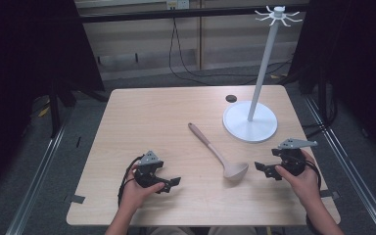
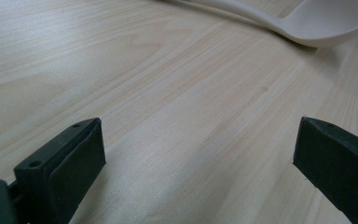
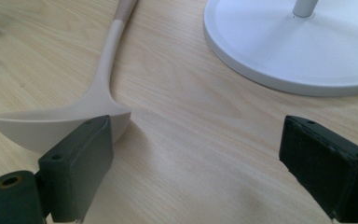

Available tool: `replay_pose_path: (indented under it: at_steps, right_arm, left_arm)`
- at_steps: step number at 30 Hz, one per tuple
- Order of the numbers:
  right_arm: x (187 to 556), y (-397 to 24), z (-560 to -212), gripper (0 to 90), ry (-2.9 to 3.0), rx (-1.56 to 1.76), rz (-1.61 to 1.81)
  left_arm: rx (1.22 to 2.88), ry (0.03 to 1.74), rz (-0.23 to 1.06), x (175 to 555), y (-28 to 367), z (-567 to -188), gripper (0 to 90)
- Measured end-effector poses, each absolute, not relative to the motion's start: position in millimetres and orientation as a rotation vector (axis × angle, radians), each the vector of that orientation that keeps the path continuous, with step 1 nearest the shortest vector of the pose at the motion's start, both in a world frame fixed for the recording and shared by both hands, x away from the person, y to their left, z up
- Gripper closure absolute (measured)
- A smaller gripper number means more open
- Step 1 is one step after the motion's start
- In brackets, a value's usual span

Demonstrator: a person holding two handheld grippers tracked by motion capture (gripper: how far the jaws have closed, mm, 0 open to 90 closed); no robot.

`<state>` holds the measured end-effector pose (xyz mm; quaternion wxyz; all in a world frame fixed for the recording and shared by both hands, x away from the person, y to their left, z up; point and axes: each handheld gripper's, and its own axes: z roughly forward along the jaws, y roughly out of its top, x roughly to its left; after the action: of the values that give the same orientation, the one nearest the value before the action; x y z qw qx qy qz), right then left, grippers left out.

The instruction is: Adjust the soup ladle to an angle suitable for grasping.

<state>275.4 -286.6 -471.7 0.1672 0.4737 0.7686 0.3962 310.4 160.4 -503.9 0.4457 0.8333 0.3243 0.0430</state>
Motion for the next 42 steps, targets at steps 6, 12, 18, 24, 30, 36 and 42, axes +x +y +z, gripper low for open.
replay_pose_path:
  at_steps: [6,12,18,24,30,36,42]
  right_arm:
    - [275.6,-282.9,-467.8,9.9,2.185,1.321,1.112]
    - [276.4,-277.4,-465.6,10.1,2.204,1.313,1.105]
    - [279.6,-271.7,-462.5,10.4,2.227,1.29,1.096]
    - [285.0,-263.0,-456.9,10.8,2.255,1.292,1.102]
    - [290.8,-254.9,-450.0,11.4,2.273,1.266,1.096]
    - [302.0,-240.3,-445.5,12.9,2.301,1.266,1.106]
    - [312.7,-225.8,-438.8,13.3,2.342,1.26,1.074]
  left_arm:
    - [2.05,0.804,0.116,309.5,161.9,-502.7,1.9]
    - [2.056,0.801,0.115,308.7,161.0,-502.9,1.9]
    - [2.054,0.794,0.113,308.9,159.7,-502.0,1.9]
    - [2.043,0.8,0.113,308.0,162.1,-500.9,1.9]
    - [2.045,0.802,0.113,307.8,161.2,-501.0,1.9]
    - [2.04,0.803,0.111,308.0,161.7,-501.1,1.9]
    - [2.041,0.803,0.111,308.0,161.7,-500.9,1.9]
